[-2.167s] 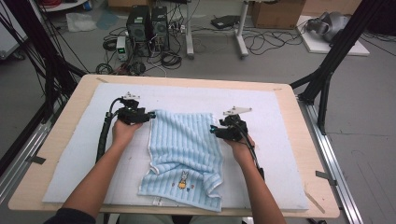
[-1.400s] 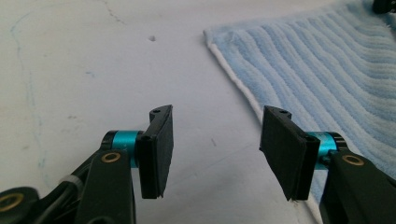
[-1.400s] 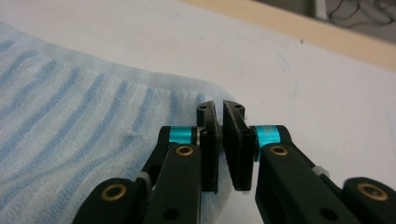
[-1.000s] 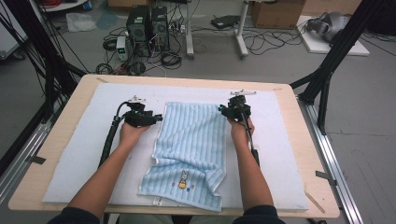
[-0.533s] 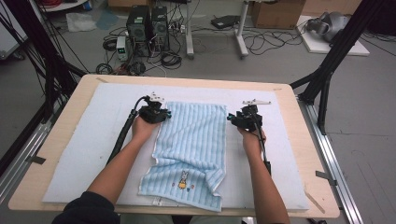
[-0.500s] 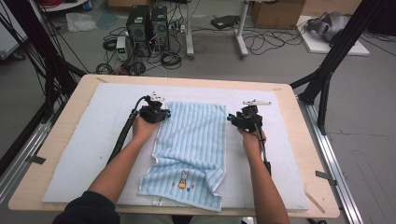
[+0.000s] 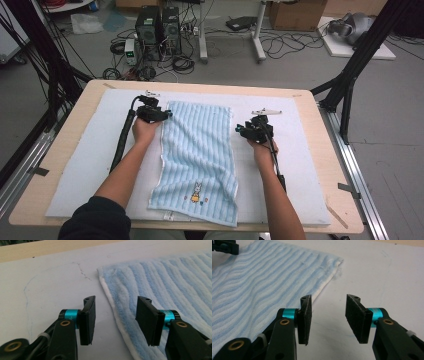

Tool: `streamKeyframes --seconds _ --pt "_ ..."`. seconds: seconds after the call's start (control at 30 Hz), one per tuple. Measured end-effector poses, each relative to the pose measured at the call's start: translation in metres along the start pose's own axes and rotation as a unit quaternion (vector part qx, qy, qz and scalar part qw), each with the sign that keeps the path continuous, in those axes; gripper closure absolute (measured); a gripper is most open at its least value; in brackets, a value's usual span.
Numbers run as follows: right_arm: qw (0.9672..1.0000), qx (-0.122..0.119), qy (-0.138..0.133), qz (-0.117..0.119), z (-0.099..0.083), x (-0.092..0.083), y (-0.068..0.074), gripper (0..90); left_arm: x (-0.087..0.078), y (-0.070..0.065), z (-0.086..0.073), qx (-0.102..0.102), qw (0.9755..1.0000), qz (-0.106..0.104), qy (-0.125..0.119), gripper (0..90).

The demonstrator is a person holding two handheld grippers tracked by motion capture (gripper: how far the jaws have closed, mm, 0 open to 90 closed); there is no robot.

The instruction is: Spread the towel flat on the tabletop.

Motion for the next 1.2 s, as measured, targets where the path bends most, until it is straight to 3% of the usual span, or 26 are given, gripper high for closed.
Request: streamKeyframes --seconds 0.1,0.27,0.4,0.57,0.73,0.77,0.8,0.83,0.93,1.0,1.03,1.1,1.2 --pt "0.9999 -0.001 0.003 0.011 -0.001 0.004 0.003 56.0 -0.008 -0.001 -0.003 -0.025 0.9989 -0.040 -0.003 47.9" --pt "0.9996 -0.012 0.014 0.020 -0.001 0.008 0.013 53.0 -0.023 -0.006 -0.003 -0.029 0.9965 -0.078 -0.007 43.2" --pt "0.9993 -0.018 0.023 0.025 -0.002 0.011 0.019 51.0 -0.032 -0.013 -0.007 -0.021 0.9948 -0.099 -0.007 43.1" --pt "0.9976 -0.040 0.033 0.045 -0.002 0.013 0.031 55.5 -0.035 -0.019 -0.023 -0.003 0.9946 -0.104 0.002 37.3" --pt "0.9974 -0.042 0.035 0.048 -0.002 0.019 0.034 57.8 -0.033 -0.022 -0.036 0.015 0.9955 -0.088 0.033 34.6" --pt "0.9973 -0.042 0.040 0.045 -0.002 0.021 0.035 58.2 -0.033 -0.023 -0.038 0.028 0.9953 -0.083 0.041 34.8" --pt "0.9971 -0.047 0.043 0.042 -0.002 0.023 0.035 59.0 -0.034 -0.024 -0.039 0.047 0.9957 -0.070 0.038 36.3" --pt "0.9968 -0.052 0.046 0.039 -0.003 0.025 0.036 60.7 -0.035 -0.025 -0.039 0.069 0.9953 -0.052 0.041 43.7" --pt "0.9955 -0.068 0.061 0.025 -0.003 0.030 0.039 70.5 -0.036 -0.028 -0.040 0.081 0.9945 -0.055 0.038 63.9" --pt "0.9948 -0.070 0.067 0.031 0.000 0.032 0.040 85.3 -0.035 -0.031 -0.042 0.077 0.9943 -0.067 0.033 81.7" --pt "0.9944 -0.075 0.070 0.028 0.001 0.033 0.040 85.8 -0.035 -0.031 -0.041 0.079 0.9943 -0.065 0.031 85.0" --pt "0.9945 -0.076 0.070 0.017 0.004 0.037 0.038 86.4 -0.031 -0.028 -0.039 0.064 0.9959 -0.060 0.020 86.0" --pt "0.9953 -0.070 0.067 0.002 0.010 0.044 0.029 86.5 -0.026 -0.018 -0.033 0.023 0.9983 -0.052 0.012 85.9"
Point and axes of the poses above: each handheld gripper's, and its own axes: x roughly forward along the jaws, z roughly out of its top, y roughly to its left, the point moved 5 cm from there along x, roughly forward along the jaws, and after that the axes turned 8 degrees about -x, right-handed, at the moved point
